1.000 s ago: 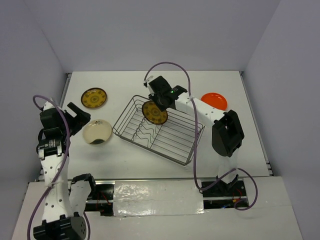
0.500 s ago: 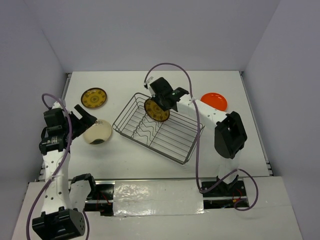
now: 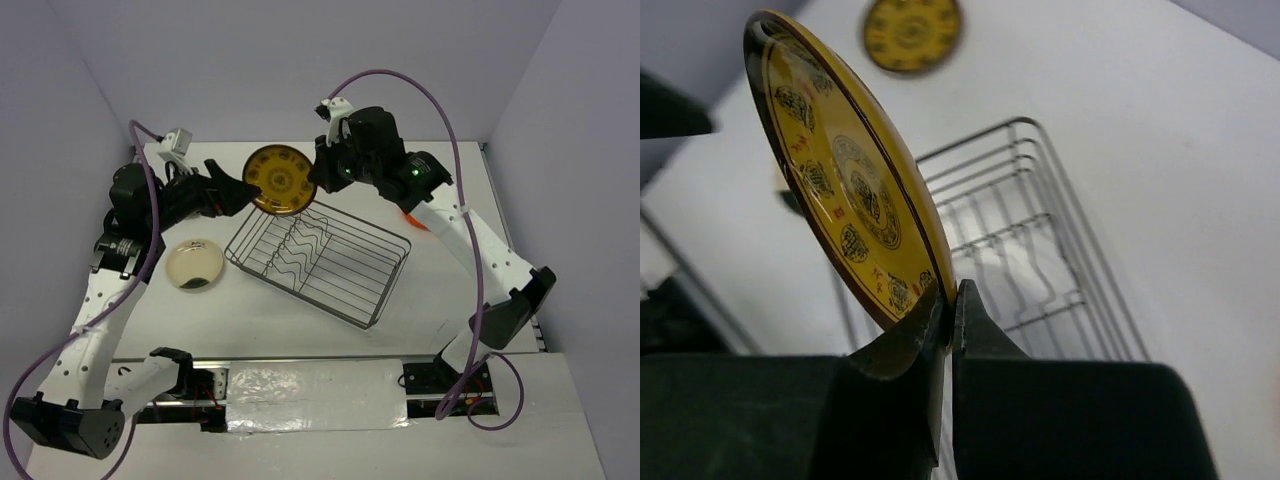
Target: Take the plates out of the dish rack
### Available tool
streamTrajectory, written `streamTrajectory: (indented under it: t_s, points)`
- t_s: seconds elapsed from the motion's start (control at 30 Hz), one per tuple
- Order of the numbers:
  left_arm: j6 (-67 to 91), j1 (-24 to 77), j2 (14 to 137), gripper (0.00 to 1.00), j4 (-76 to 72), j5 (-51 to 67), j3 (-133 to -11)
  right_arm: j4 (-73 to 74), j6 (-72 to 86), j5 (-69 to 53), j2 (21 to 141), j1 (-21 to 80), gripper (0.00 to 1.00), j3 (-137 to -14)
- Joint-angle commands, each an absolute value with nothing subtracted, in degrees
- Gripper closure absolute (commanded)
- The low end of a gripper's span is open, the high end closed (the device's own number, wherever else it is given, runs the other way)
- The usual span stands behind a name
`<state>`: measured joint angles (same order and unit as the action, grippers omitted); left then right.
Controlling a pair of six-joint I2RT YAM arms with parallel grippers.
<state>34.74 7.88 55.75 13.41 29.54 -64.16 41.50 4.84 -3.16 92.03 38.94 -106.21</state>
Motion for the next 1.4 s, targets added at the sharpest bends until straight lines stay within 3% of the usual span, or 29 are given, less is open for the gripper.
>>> streamTrajectory:
  t_s: [0.0, 0.1, 0.13, 0.2, 0.23, 0.27, 0.3, 0.33, 0.37, 0.4, 0.5, 0.6, 0.87, 1.03, 1.27, 1.37]
  points:
    - [32.61, 10.02, 57.91, 0.01, 11.78, 23.91, -68.02, 36.75, 11.77, -20.28, 88.42, 38.06, 1.00, -103.63]
    - [32.17, 10.19, 60.54, 0.14, 12.92, 23.12, -69.08, 31.58, 13.97, -26.34, 85.96, 37.97, 1.00, -100.55]
    - [31.82, 10.28, 61.25, 0.31, 13.62, 23.12, -69.26, 30.68, 15.02, -27.50, 85.44, 38.06, 1.00, -99.24]
    - [31.90, 10.37, 62.74, 0.55, 13.80, 23.73, -69.26, 29.54, 15.55, -28.82, 84.99, 37.97, 1.00, -99.05]
    - [31.90, 10.46, 63.10, 0.79, 13.54, 23.73, -69.08, 29.53, 15.64, -29.18, 85.08, 37.79, 1.00, -99.05]
    - [31.99, 10.46, 63.28, 0.89, 13.36, 23.73, -68.73, 29.71, 15.91, -29.01, 85.60, 37.53, 1.00, -99.49]
    - [32.08, 10.46, 63.72, 0.96, 13.27, 23.12, -68.64, 29.71, 16.17, -28.39, 85.78, 36.92, 0.94, -99.41]
    - [32.60, 10.46, 63.89, 1.00, 13.53, 21.90, -68.73, 29.53, 17.22, -28.13, 85.87, 36.31, 0.74, -98.62]
    - [33.22, 10.46, 64.24, 1.00, 15.19, 16.93, -68.90, 29.36, 18.18, -27.52, 85.43, 35.60, 0.45, -97.66]
    - [34.01, 9.94, 64.51, 1.00, 16.60, 13.05, -69.25, 27.70, 19.59, -27.42, 84.91, 34.38, 0.01, -96.08]
    - [40.06, 5.30, 67.32, 1.00, 22.14, 5.02, -70.84, 22.97, 23.90, -24.80, 78.51, 28.58, 0.00, -85.11]
    - [52.07, -10.58, 70.65, 1.00, 16.01, 11.93, -67.86, 19.69, 24.09, -18.38, 68.58, 25.23, 0.00, -73.06]
    - [63.89, -16.79, 91.54, 0.99, 6.33, 4.93, -74.61, 19.25, 20.57, -17.22, 52.74, 24.61, 0.00, -56.08]
    - [62.58, -16.79, 102.46, 0.89, 7.82, 0.18, -81.81, 19.42, 19.16, -17.58, 47.56, 24.70, 0.00, -52.65]
    - [58.36, -17.49, 108.63, 0.73, 5.19, -3.60, -84.55, 19.78, 18.02, -19.77, 45.97, 24.79, 0.00, -52.38]
    - [59.24, -17.67, 109.07, 0.57, 5.45, -4.22, -83.59, 20.13, 17.67, -19.16, 45.88, 24.87, 0.00, -52.38]
